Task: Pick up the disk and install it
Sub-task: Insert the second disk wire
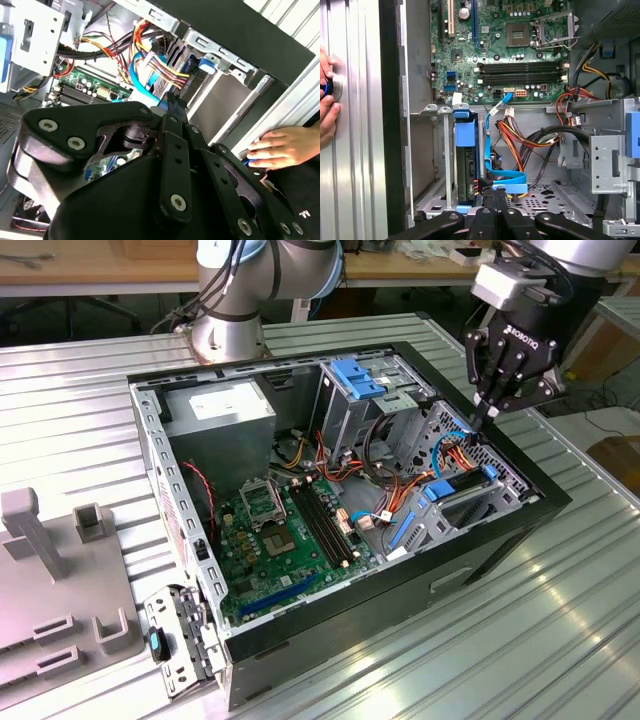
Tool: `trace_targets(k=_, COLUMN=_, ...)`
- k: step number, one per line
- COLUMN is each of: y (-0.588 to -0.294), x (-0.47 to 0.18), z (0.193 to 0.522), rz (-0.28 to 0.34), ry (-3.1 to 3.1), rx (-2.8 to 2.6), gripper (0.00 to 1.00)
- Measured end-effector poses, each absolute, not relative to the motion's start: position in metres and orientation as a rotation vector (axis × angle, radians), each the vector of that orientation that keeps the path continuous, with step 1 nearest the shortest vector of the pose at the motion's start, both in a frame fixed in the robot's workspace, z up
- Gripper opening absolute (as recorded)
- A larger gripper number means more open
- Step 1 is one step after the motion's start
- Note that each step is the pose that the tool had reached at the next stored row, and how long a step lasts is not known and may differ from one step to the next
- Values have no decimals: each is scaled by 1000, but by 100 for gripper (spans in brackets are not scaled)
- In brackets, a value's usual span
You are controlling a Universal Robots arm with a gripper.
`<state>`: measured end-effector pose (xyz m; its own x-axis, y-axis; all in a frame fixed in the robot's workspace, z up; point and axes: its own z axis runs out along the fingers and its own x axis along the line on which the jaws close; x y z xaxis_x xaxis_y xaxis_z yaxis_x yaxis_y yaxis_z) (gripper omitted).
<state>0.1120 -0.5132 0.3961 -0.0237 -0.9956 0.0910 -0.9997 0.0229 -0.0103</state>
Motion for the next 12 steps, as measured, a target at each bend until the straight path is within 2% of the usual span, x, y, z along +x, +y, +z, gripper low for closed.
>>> trace_targets(k=5, y=-513, x=110, z=396, rz=116, ry=-2139, rx=2218, gripper=11)
trace_targets(k=6, y=-513, x=110, z=396, rz=117, ry=-2123, rx=2235, gripper=24)
trace_targets(k=7, y=-513, x=110, z=395, rz=117, ry=-2106, rx=2251, gripper=24)
trace_targets(k=8, y=-513, x=110, z=395, rz=117, ry=-2088, rx=2267, gripper=30)
trace_targets(k=12, y=-513, x=110, z=392, rz=131, ry=-2037, rx=2302, gripper=30)
